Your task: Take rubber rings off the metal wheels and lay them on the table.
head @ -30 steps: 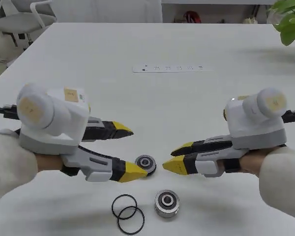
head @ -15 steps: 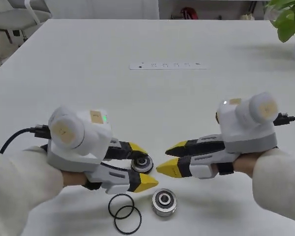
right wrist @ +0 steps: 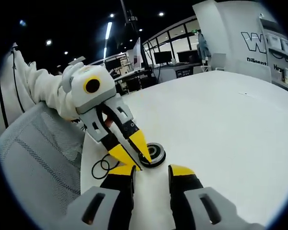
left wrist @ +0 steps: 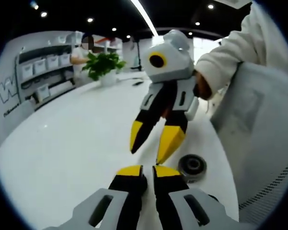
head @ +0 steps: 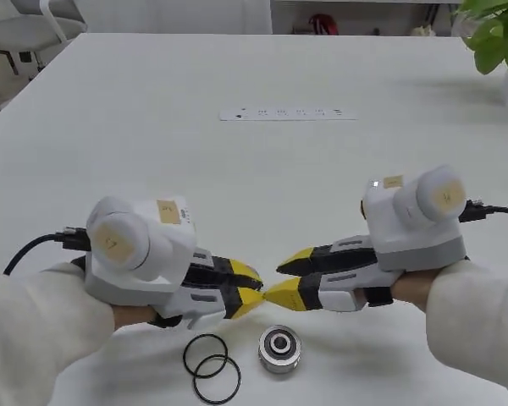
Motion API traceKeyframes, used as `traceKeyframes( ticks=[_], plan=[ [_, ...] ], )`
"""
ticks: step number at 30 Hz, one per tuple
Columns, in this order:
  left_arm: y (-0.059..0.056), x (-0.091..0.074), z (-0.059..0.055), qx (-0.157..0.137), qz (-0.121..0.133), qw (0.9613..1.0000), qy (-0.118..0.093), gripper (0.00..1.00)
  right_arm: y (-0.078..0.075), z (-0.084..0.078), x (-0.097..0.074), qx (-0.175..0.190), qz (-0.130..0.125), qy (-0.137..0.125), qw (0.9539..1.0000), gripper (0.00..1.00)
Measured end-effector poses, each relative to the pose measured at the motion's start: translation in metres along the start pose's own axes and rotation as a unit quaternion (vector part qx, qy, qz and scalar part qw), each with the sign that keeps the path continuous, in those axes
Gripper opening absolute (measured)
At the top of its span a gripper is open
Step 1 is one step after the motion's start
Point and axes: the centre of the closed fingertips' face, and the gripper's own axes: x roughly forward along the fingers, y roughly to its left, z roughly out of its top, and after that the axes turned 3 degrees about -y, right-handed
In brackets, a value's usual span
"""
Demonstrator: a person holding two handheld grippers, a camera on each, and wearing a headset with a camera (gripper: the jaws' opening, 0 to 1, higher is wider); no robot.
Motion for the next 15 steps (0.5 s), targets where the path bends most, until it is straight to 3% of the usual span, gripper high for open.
traceKeyframes(
  ticks=[4, 10, 15],
  plan=[
    [0.007, -0.004, 0.001, 0.008, 0.018, 0.9998, -0.003, 0.09, 0.000, -0.002, 0.000, -0.002, 0.001, 0.003, 1.0000, 0.23],
    [0.021, -0.013, 0.000, -0.010, 0.045, 0.9989, -0.008, 0.09, 0.000, -0.002, 0.003, -0.005, 0.003, 0.006, 1.0000, 0.23],
    [0.022, -0.015, -0.004, -0.027, 0.048, 0.9984, -0.010, 0.10, -0.002, -0.003, 0.006, -0.007, 0.002, 0.011, 0.9999, 0.22]
  ],
)
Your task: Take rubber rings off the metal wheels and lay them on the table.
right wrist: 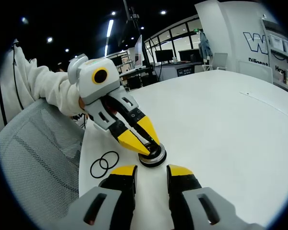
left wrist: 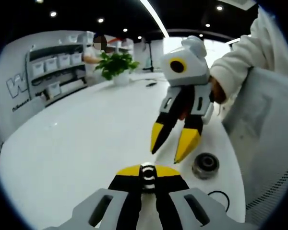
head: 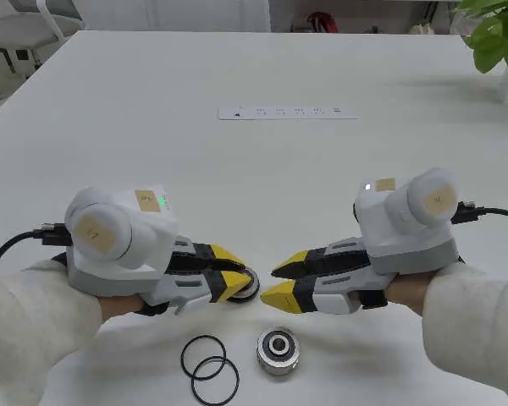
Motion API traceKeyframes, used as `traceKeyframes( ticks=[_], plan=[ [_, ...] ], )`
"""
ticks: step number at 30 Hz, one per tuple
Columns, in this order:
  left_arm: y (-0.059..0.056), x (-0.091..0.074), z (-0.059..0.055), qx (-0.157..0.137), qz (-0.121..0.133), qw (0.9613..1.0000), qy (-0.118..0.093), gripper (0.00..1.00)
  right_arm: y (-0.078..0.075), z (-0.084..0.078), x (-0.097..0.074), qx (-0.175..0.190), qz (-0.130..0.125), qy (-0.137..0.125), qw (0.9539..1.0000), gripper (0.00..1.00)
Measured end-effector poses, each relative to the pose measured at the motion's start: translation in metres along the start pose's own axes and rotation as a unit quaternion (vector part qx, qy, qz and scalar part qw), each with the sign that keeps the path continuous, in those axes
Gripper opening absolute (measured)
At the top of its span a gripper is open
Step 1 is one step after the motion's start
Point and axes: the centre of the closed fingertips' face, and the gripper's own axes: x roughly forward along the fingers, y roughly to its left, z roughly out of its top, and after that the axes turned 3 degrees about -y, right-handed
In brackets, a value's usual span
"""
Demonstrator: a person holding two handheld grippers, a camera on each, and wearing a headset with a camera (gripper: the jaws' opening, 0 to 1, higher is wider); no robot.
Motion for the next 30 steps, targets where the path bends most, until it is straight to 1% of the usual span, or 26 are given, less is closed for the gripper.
traceKeyframes(
  ticks=[4, 5, 6, 8, 11, 13, 15, 17, 18, 19, 21, 22, 25, 26, 29, 30],
  plan=[
    [-0.002, -0.002, 0.000, -0.001, -0.002, 1.0000, 0.000, 0.11, 0.000, 0.000, 0.002, 0.001, 0.002, 0.001, 1.0000, 0.21],
    [-0.003, -0.002, -0.004, 0.001, -0.005, 1.0000, 0.008, 0.14, 0.001, -0.001, 0.002, -0.001, 0.002, 0.003, 1.0000, 0.21],
    [-0.004, -0.004, -0.006, 0.002, -0.007, 0.9999, 0.011, 0.15, 0.001, -0.001, 0.003, -0.003, 0.001, 0.005, 1.0000, 0.21],
    [-0.004, -0.005, -0.006, -0.007, -0.009, 0.9999, 0.004, 0.17, 0.001, -0.003, 0.004, -0.004, 0.002, 0.008, 1.0000, 0.21],
    [0.001, -0.003, -0.006, -0.002, -0.002, 1.0000, 0.004, 0.14, 0.000, -0.005, 0.005, -0.006, 0.001, 0.013, 0.9999, 0.21],
    [0.000, -0.001, -0.006, 0.001, -0.004, 1.0000, 0.003, 0.14, 0.000, -0.005, 0.008, -0.013, 0.001, 0.016, 0.9998, 0.20],
    [0.001, 0.000, -0.006, -0.003, -0.003, 1.0000, 0.002, 0.14, 0.000, -0.006, 0.010, -0.019, -0.001, 0.018, 0.9996, 0.20],
    [0.000, 0.002, -0.005, -0.003, -0.005, 1.0000, 0.000, 0.14, 0.001, -0.006, 0.012, -0.023, -0.003, 0.019, 0.9996, 0.21],
    [-0.001, 0.003, -0.005, -0.004, -0.005, 1.0000, -0.001, 0.14, -0.002, -0.007, 0.012, -0.029, -0.009, 0.020, 0.9993, 0.21],
    [-0.001, 0.005, -0.004, -0.005, -0.007, 1.0000, -0.002, 0.13, -0.003, -0.007, 0.012, -0.030, -0.010, 0.019, 0.9993, 0.21],
    [-0.003, 0.008, -0.003, -0.002, -0.009, 1.0000, -0.002, 0.13, -0.004, -0.007, 0.011, -0.027, -0.012, 0.019, 0.9994, 0.21],
    [-0.004, 0.008, -0.002, -0.002, -0.010, 0.9999, -0.003, 0.13, -0.005, -0.005, 0.011, -0.027, -0.014, 0.014, 0.9994, 0.22],
    [-0.005, 0.012, -0.001, 0.000, -0.012, 0.9999, -0.003, 0.13, -0.004, -0.007, 0.011, -0.031, -0.011, 0.016, 0.9993, 0.22],
    [-0.005, 0.012, -0.001, 0.000, -0.012, 0.9999, -0.004, 0.13, -0.003, -0.009, 0.012, -0.044, -0.009, 0.020, 0.9988, 0.21],
    [-0.005, 0.013, 0.000, 0.000, -0.013, 0.9999, -0.004, 0.13, -0.002, -0.008, 0.012, -0.050, -0.010, 0.019, 0.9985, 0.20],
    [-0.005, 0.013, 0.000, -0.001, -0.012, 0.9999, -0.005, 0.13, -0.002, -0.008, 0.011, -0.058, -0.008, 0.020, 0.9981, 0.19]
  ],
)
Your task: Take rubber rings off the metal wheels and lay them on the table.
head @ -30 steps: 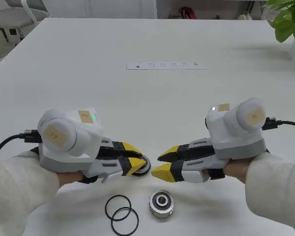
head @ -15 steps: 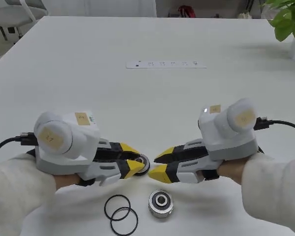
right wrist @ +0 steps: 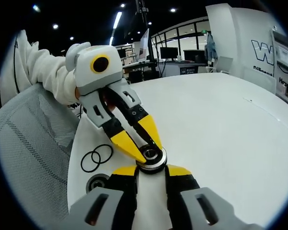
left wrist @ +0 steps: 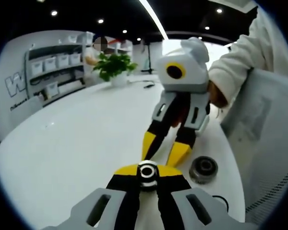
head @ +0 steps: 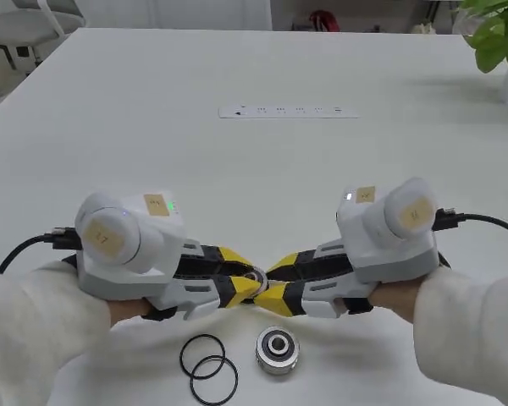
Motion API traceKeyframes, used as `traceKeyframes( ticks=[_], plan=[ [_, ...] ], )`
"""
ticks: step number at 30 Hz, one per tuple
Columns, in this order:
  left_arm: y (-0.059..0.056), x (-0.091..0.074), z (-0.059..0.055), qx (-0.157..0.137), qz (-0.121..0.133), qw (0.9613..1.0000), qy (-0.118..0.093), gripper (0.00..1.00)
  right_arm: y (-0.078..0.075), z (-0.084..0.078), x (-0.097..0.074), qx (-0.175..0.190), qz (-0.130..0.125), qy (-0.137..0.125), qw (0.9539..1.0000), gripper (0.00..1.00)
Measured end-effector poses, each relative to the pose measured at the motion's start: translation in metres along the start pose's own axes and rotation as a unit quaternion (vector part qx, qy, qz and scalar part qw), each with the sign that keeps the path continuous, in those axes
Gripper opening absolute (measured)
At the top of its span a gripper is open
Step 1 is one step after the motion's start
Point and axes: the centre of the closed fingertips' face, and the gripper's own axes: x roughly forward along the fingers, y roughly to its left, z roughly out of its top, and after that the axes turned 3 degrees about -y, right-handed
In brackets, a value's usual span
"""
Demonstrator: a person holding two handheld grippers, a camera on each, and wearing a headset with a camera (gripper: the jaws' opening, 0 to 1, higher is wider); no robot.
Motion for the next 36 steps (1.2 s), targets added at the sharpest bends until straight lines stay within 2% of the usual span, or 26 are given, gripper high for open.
traceKeyframes(
  ticks=[3, 4, 5, 6, 10, 13, 14, 15, 16, 20, 23, 25, 26, 28, 32, 36],
  plan=[
    [0.000, 0.000, 0.000, -0.001, 0.001, 1.0000, -0.001, 0.13, -0.001, -0.002, -0.002, -0.008, 0.000, 0.006, 0.9999, 0.16],
    [0.000, 0.000, 0.001, -0.001, 0.001, 1.0000, -0.002, 0.13, -0.005, -0.009, -0.005, -0.021, -0.010, 0.026, 0.9994, 0.11],
    [0.000, 0.000, 0.001, -0.002, 0.002, 1.0000, -0.003, 0.13, -0.001, -0.006, -0.003, -0.012, -0.001, 0.012, 0.9999, 0.07],
    [0.000, 0.000, 0.001, -0.002, 0.002, 1.0000, -0.003, 0.13, -0.006, -0.006, -0.004, -0.002, -0.009, 0.009, 0.9999, 0.04],
    [0.001, 0.000, 0.001, -0.001, 0.003, 1.0000, -0.003, 0.13, -0.007, -0.005, -0.004, -0.013, -0.016, 0.015, 0.9997, 0.01],
    [0.000, 0.000, 0.001, -0.001, 0.003, 1.0000, -0.003, 0.13, -0.008, -0.005, -0.004, -0.004, -0.023, 0.020, 0.9995, 0.00],
    [0.000, 0.000, 0.001, 0.000, 0.003, 1.0000, -0.003, 0.13, -0.012, -0.003, -0.006, 0.010, -0.033, 0.015, 0.9993, 0.00],
    [0.000, 0.000, 0.001, 0.000, 0.003, 1.0000, -0.003, 0.13, -0.013, -0.002, -0.007, 0.021, -0.033, 0.014, 0.9991, 0.00],
    [0.000, 0.000, 0.001, 0.000, 0.003, 1.0000, -0.003, 0.13, -0.013, 0.000, -0.008, 0.049, -0.032, 0.009, 0.9983, 0.00],
    [0.000, 0.000, 0.002, -0.001, 0.003, 1.0000, -0.004, 0.13, -0.014, -0.001, -0.009, 0.092, -0.032, 0.007, 0.9952, 0.00],
    [0.000, 0.000, 0.002, 0.000, 0.002, 1.0000, -0.004, 0.13, -0.014, 0.001, -0.010, 0.142, -0.028, -0.007, 0.9895, 0.00],
    [0.000, 0.000, 0.002, -0.002, 0.002, 1.0000, -0.004, 0.13, -0.014, 0.006, -0.012, 0.182, -0.025, -0.023, 0.9827, 0.00],
    [0.000, 0.000, 0.002, -0.003, 0.003, 1.0000, -0.005, 0.13, -0.015, 0.006, -0.012, 0.195, -0.026, -0.022, 0.9802, 0.00],
    [0.000, 0.000, 0.002, -0.005, 0.003, 1.0000, -0.007, 0.13, -0.013, 0.007, -0.012, 0.193, -0.024, -0.024, 0.9806, 0.00],
    [-0.001, 0.000, 0.002, -0.005, 0.002, 1.0000, -0.007, 0.12, -0.007, 0.010, -0.012, 0.207, -0.019, -0.026, 0.9778, 0.00],
    [-0.001, 0.000, 0.002, -0.004, 0.002, 1.0000, -0.007, 0.12, -0.005, 0.011, -0.012, 0.209, -0.016, -0.026, 0.9774, 0.00]
  ],
)
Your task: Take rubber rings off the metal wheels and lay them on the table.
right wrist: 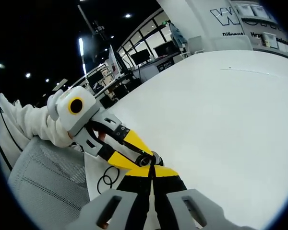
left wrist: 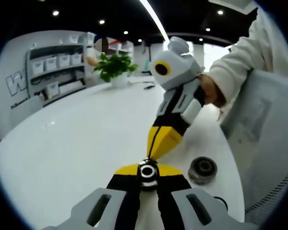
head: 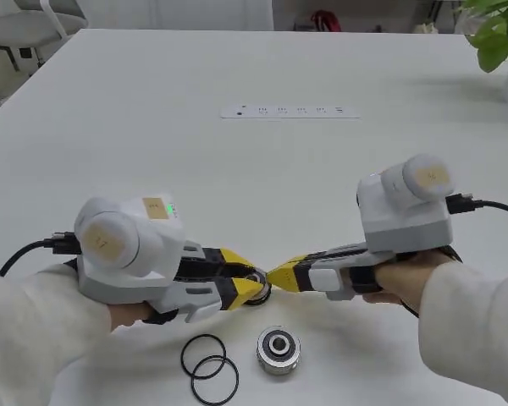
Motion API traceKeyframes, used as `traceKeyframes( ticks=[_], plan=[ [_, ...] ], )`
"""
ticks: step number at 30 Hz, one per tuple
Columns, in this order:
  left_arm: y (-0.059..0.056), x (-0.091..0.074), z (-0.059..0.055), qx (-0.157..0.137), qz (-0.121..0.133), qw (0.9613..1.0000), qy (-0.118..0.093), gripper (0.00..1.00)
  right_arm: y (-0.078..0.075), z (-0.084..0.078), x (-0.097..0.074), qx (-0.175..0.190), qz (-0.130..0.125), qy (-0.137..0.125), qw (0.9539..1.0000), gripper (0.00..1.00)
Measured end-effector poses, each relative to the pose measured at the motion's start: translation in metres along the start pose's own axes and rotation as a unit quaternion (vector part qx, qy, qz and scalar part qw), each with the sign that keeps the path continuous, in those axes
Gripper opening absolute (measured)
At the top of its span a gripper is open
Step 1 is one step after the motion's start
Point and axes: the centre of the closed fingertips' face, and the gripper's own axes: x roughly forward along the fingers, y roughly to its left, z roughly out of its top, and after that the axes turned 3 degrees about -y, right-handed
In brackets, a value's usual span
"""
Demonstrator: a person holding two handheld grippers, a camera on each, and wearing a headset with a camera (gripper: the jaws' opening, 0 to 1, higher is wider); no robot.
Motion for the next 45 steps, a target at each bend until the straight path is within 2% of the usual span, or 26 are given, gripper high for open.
traceKeyframes(
  ticks=[13, 21, 24, 25, 26, 30, 31, 33, 39, 45],
  plan=[
    [0.000, 0.000, 0.000, 0.004, 0.000, 1.0000, 0.000, 0.12, 0.006, 0.003, -0.001, 0.008, 0.012, -0.007, 0.9999, 0.00],
    [0.000, 0.000, 0.001, 0.005, 0.001, 1.0000, -0.001, 0.12, 0.011, 0.008, -0.001, -0.006, 0.020, -0.012, 0.9997, 0.00],
    [0.000, 0.000, 0.001, 0.013, 0.003, 0.9999, 0.000, 0.12, 0.004, 0.007, -0.002, 0.007, 0.016, -0.017, 0.9997, 0.00],
    [0.000, 0.000, 0.001, 0.031, 0.006, 0.9995, 0.003, 0.12, 0.002, 0.007, -0.002, 0.008, 0.011, -0.015, 0.9998, 0.00],
    [-0.001, -0.001, 0.000, 0.036, 0.008, 0.9993, 0.004, 0.13, 0.001, 0.007, -0.003, 0.005, 0.009, -0.016, 0.9998, 0.00],
    [0.000, -0.003, -0.002, 0.027, 0.005, 0.9996, 0.009, 0.14, -0.002, 0.007, -0.004, 0.002, 0.000, -0.019, 0.9998, 0.00],
    [0.000, -0.005, -0.004, 0.016, 0.005, 0.9998, 0.010, 0.14, -0.003, 0.007, -0.005, 0.002, -0.001, -0.019, 0.9998, 0.00],
    [0.001, -0.006, -0.004, 0.016, 0.004, 0.9999, 0.006, 0.14, -0.005, 0.006, -0.006, 0.008, -0.001, -0.021, 0.9998, 0.00],
    [-0.001, -0.003, -0.003, 0.023, 0.002, 0.9997, 0.003, 0.14, 0.004, 0.006, -0.003, 0.003, 0.015, -0.018, 0.9997, 0.00],
    [-0.002, -0.003, -0.003, 0.023, 0.001, 0.9997, 0.002, 0.14, 0.014, 0.012, -0.003, -0.005, 0.031, -0.029, 0.9991, 0.00]
  ],
)
